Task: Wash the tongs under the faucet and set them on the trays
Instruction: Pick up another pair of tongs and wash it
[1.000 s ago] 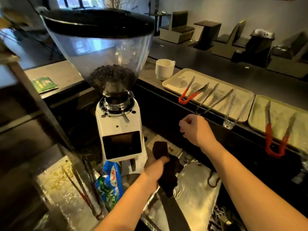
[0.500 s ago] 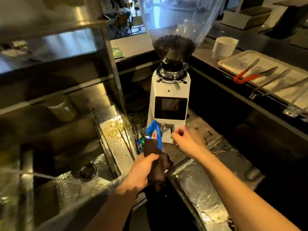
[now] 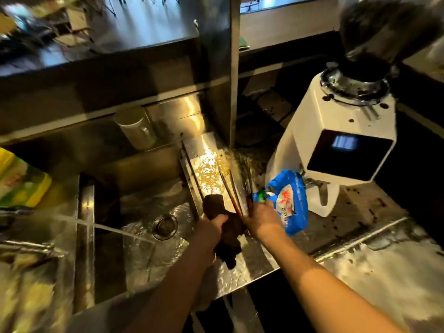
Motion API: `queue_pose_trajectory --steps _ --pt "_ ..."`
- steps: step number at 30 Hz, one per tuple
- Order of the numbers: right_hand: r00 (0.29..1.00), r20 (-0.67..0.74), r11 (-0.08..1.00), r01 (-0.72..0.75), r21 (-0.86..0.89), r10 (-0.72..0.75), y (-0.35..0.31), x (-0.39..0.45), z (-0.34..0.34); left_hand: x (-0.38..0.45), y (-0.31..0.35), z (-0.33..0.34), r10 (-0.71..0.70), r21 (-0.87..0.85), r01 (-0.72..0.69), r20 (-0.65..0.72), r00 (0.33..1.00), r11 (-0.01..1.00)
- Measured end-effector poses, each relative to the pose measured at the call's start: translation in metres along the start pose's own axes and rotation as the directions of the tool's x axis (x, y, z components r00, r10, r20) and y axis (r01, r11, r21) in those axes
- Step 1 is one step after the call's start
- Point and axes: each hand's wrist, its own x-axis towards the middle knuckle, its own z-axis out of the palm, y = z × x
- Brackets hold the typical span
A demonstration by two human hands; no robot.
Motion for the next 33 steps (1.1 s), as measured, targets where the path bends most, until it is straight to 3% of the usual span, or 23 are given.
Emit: queue_pose_trajectory --steps 4,6,10,14,21,23,26,29,33 --pt "0.999 -0.010 0.971 -0.047 -0.233 0.046 0.001 0.010 0.030 0.012 -0.004 -0.019 -0.012 0.034 0.012 -0.006 1.000 0.999" --pt "0.999 -0.029 0.965 -0.045 -0.259 0.039 0.001 0.012 0.035 0.016 -0.004 -0.026 -0.032 0.039 0.032 -0.009 0.999 0.999" --pt "0.997 -0.059 0.989 -0.050 -0.137 0.042 -0.002 0.017 0.032 0.023 -0.001 -0.035 -0.082 0.019 0.081 0.022 0.996 0.997" --pt "0.991 -0.127 0.999 -0.038 -0.025 0.035 -0.006 0.013 0.013 0.030 0.003 -0.037 -0.042 -0.026 0.043 0.021 0.999 0.999" --pt "0.962 -0.263 0.964 0.132 0.230 -0.069 -0.032 -0.036 -0.008 0.016 0.019 -0.075 -0.069 -0.211 0.067 -0.006 0.998 0.975" --pt "0.977 -0.183 0.866 0.181 0.465 -0.106 -0.053 -0.052 -0.005 0.012 0.022 -0.102 -0.064 -0.263 0.052 -0.040 0.997 0.963" --pt "0.969 0.217 0.613 -0.104 0.783 -0.113 -0.088 -0.075 0.010 0.004 0.022 -0.153 -0.047 -0.368 0.012 -0.087 0.995 0.930" --pt "0.854 0.464 0.545 -0.280 0.791 -0.234 -0.114 -0.087 0.036 -0.001 0.020 -0.202 0.019 -0.440 -0.069 -0.118 0.993 0.895" --pt "0.769 0.580 0.606 -0.334 0.722 -0.267 -0.148 -0.108 0.071 -0.005 0.016 -0.258 0.025 -0.536 -0.062 -0.076 0.997 0.842"
